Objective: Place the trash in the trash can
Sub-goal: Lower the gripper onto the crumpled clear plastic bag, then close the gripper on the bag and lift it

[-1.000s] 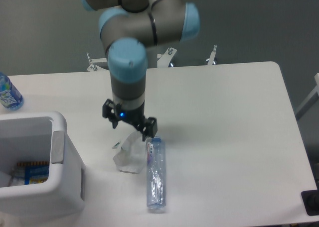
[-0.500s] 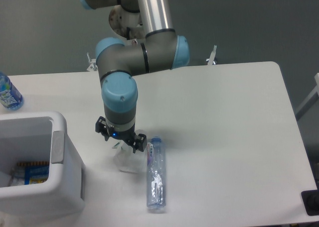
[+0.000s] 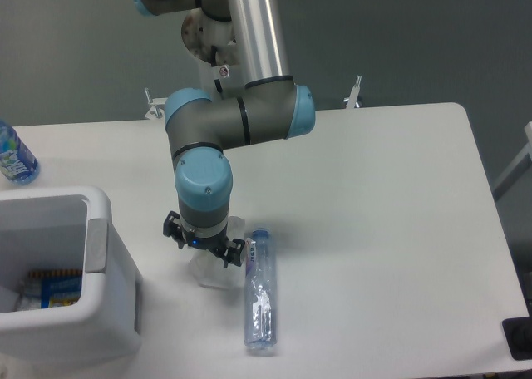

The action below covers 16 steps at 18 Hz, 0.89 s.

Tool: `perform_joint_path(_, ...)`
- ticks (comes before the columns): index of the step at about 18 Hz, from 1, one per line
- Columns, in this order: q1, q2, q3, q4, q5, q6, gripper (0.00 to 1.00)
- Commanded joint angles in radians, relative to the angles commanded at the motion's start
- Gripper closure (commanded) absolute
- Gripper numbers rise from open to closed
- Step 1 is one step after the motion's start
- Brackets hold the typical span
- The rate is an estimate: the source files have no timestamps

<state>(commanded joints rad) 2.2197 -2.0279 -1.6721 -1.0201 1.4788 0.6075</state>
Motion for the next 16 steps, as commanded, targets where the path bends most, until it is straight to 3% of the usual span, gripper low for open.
perform_joint_path(2,0.000,0.003,0.000,0.003,0.002,-0.020,0.67)
perform_joint_path(4,0.000,0.005,0.000,0.008,0.005,-0.050,0.95)
perform_joint_path(13,-0.028,0.017,-0.002,-0.008,0.037,-0.054,1.00)
perform_joint_path(16,-0.032,0.049,-0.028,-0.011,0.031,-0.049,1.00)
